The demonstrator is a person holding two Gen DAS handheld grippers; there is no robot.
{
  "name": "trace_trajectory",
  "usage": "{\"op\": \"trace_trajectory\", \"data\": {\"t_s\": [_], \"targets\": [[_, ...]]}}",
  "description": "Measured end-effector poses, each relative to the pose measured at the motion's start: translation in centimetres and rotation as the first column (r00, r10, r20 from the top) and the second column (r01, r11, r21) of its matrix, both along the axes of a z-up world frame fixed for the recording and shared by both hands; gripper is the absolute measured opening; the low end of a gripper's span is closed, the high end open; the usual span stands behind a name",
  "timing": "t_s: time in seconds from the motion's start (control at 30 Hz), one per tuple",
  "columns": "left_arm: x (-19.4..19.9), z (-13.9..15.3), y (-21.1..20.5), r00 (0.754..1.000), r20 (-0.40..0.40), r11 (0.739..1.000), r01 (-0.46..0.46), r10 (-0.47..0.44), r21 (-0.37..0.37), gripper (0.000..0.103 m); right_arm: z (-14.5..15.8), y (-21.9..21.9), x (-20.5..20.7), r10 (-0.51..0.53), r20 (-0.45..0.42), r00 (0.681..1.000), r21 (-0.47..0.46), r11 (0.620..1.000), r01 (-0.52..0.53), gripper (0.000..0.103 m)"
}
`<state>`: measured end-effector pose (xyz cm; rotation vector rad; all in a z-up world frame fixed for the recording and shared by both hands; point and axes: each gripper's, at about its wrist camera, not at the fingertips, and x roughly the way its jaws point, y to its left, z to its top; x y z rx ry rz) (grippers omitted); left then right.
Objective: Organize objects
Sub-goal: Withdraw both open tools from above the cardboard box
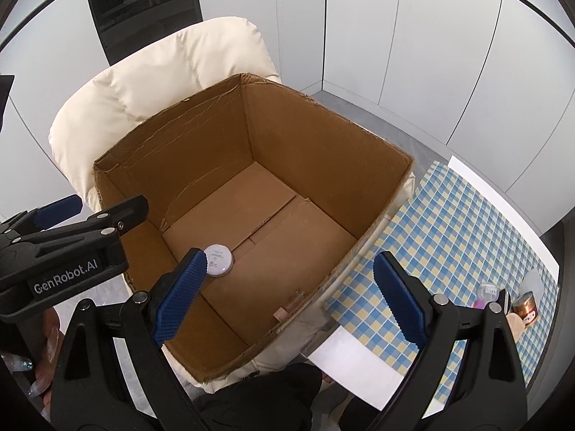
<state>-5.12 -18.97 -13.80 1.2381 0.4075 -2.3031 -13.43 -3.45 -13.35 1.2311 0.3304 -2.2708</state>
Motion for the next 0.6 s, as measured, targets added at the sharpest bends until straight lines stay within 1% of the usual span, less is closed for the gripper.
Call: {"op": "trace_trajectory", "data": {"t_s": [0.17,0.6], "targets": [[1.1,0.3,0.4,1.0,-0.004,1.0,0.017,-0.017,0.019,0.093,0.4,0.3,0.8,-0.004,-0.008,1.0,0.008,1.0,0.004,0.096],[3.9,2.4,1.7,0.999,-0.021,0.999,0.035,-0.035,-0.009,0.093,2.2,2.5,3.2,-0.036,-0.015,0.999,-0.011,0.999,0.036,0.096]]}}
